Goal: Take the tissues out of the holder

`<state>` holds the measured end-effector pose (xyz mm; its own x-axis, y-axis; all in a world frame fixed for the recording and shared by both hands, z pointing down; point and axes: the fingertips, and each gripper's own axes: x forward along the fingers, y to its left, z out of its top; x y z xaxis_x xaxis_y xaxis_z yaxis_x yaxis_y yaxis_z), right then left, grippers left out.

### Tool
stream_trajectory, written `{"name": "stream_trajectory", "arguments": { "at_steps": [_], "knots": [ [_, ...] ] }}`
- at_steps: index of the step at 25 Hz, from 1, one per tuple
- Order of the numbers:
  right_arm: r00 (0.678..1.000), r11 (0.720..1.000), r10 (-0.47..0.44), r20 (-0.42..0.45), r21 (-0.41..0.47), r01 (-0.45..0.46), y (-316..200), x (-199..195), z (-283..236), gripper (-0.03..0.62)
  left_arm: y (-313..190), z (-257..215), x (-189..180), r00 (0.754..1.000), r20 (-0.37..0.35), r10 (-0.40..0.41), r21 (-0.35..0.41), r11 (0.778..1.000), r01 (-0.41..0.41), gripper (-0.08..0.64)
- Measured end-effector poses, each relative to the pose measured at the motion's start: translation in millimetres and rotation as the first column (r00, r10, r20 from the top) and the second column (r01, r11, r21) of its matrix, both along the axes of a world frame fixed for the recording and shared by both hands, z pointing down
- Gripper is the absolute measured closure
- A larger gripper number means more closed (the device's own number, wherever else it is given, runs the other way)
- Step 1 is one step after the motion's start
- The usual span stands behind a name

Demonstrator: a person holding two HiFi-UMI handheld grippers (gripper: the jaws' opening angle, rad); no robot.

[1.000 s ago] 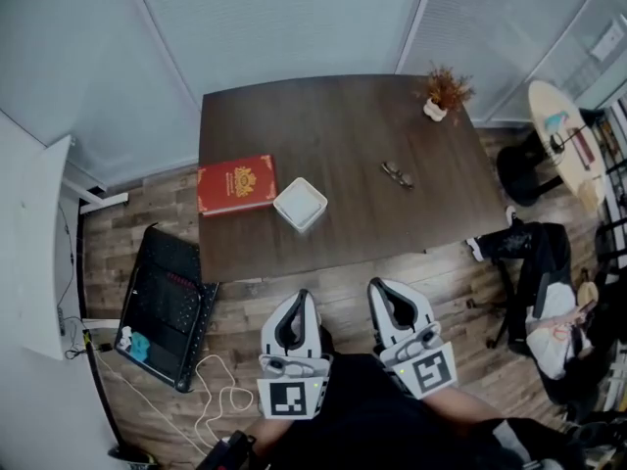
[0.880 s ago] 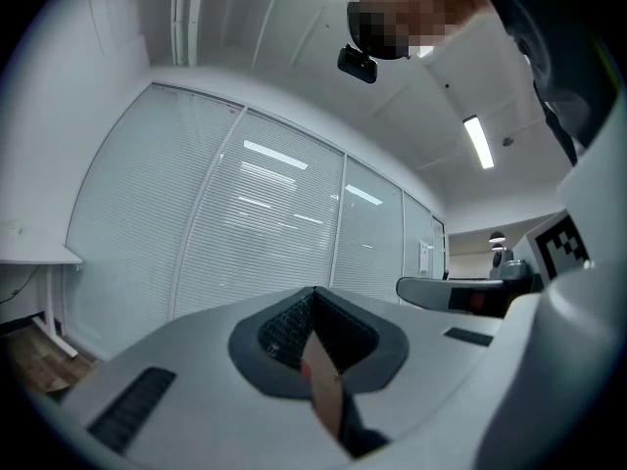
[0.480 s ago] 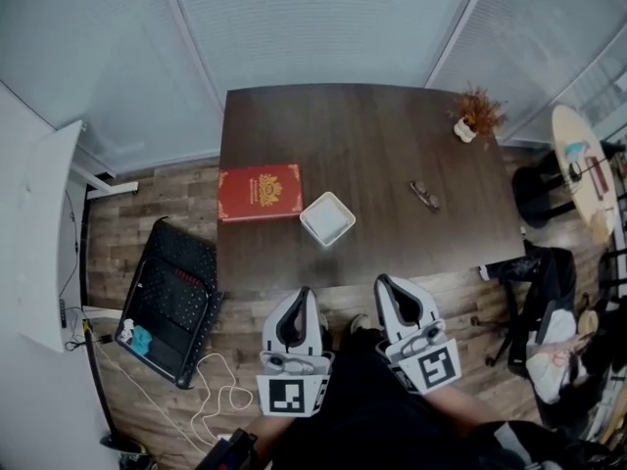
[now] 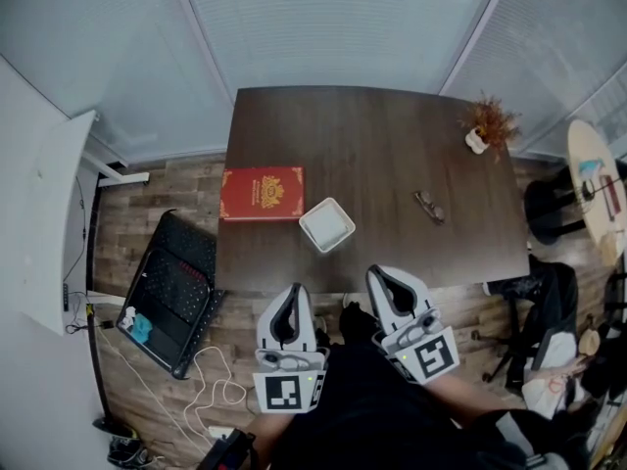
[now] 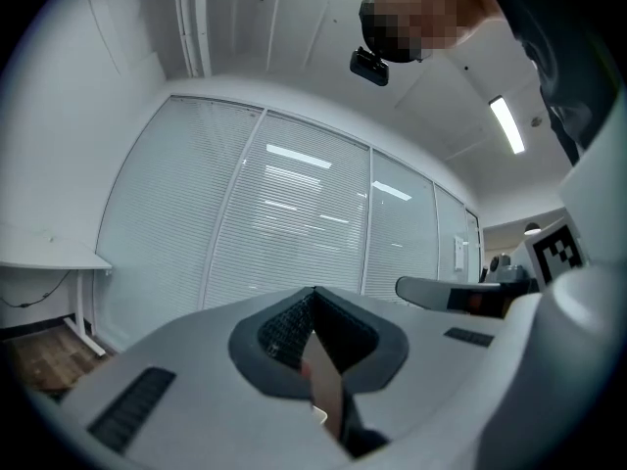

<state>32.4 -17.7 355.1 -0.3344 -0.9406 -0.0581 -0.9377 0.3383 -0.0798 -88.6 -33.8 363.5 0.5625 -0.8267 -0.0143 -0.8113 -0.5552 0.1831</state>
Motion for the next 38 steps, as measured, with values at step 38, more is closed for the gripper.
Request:
{"name": "stream_trajectory", "arguments": {
  "at_steps": [38],
  "knots": [
    [0.939,0.860,-0.342,-0.027,-0.412,0.301,-125.4,1.1,173.9,0.355,-55.9,35.7,35.9,0.974,0.028,-0.224,-0.059,0.972,0.225,0.563]
  ]
}}
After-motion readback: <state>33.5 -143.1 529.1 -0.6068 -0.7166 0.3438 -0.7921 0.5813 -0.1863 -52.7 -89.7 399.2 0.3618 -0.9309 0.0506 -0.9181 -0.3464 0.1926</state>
